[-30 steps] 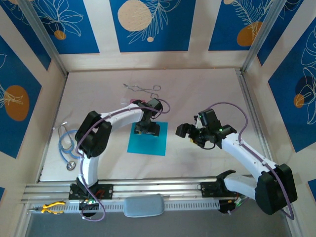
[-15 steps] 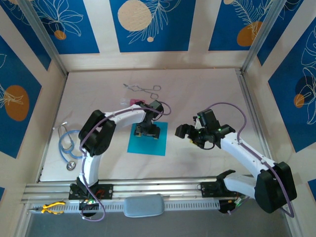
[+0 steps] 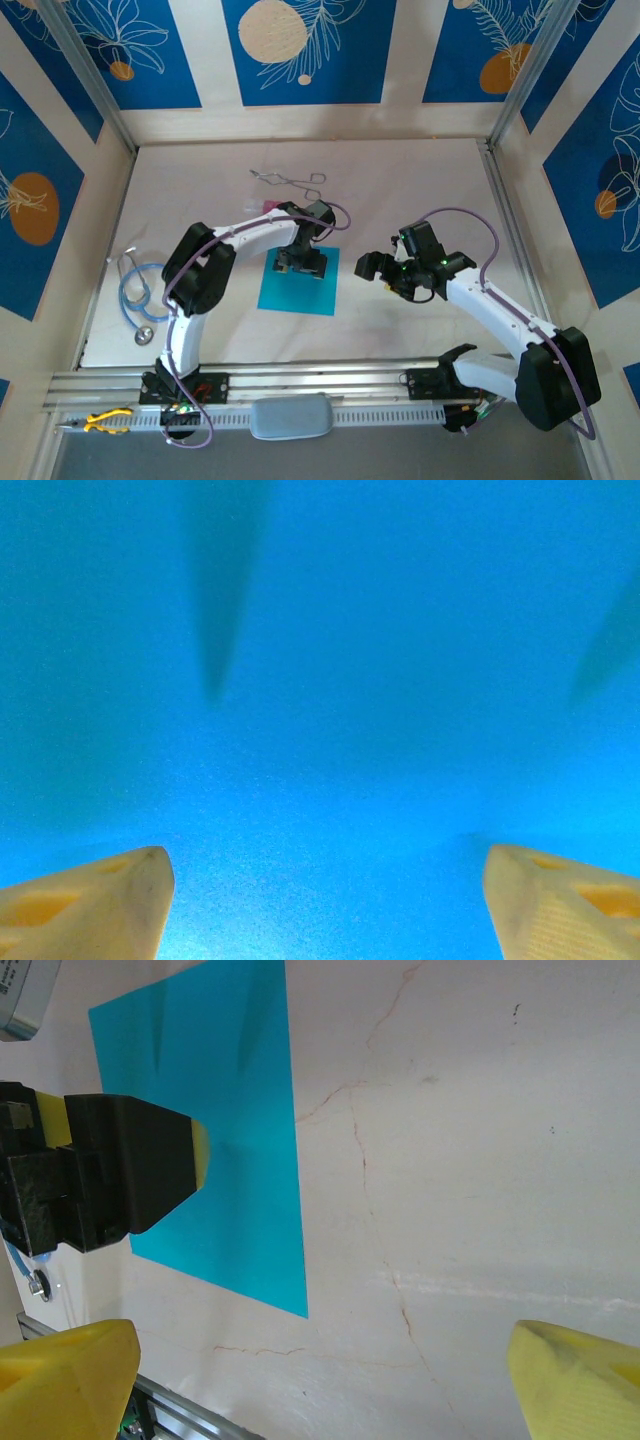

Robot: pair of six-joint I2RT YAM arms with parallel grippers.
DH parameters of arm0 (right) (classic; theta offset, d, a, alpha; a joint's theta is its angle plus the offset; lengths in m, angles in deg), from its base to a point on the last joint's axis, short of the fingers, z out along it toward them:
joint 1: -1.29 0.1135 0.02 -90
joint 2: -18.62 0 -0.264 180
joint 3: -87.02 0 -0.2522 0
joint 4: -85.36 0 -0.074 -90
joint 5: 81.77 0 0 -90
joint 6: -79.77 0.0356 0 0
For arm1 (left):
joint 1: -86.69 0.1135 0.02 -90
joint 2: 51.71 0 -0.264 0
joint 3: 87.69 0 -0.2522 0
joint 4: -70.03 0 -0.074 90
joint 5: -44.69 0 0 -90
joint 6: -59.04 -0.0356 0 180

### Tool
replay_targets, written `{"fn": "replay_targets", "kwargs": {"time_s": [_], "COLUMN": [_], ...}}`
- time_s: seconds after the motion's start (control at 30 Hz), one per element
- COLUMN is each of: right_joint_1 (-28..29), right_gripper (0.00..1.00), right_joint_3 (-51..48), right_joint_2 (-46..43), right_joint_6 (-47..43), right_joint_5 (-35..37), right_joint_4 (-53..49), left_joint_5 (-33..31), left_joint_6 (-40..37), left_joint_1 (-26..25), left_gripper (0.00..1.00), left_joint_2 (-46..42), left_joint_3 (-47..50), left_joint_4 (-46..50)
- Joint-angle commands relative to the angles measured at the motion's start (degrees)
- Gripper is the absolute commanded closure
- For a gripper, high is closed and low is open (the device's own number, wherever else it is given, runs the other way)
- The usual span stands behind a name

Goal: Fold a paper plane with a square sheet of paper (pick it up from the middle)
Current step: First fold the square sheet of paper in half at the center of the table.

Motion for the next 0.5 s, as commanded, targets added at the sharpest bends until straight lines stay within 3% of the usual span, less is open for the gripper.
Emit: {"fn": "replay_targets", "kwargs": {"time_s": [0.0, 0.47], "right_joint_1": [0.47, 0.64], "right_gripper": [0.05, 0.05], "right_joint_3": [1.89, 1.97], "right_joint_2": [0.39, 0.68], "right_joint_6": [0.49, 1.15], "right_joint_5": [0.43, 0.49], "right_joint_4": [-1.83, -2.17], "left_joint_5": [0.02, 1.08], "left_joint_6": [-0.48, -0.70], "left_joint_1": [-0.56, -0.70], "left_gripper": [0.19, 0.19], "left_joint_2": [0.40, 4.47], "left_joint_3": [-0.89, 1.20], "left_joint_4": [1.70, -0.24]}}
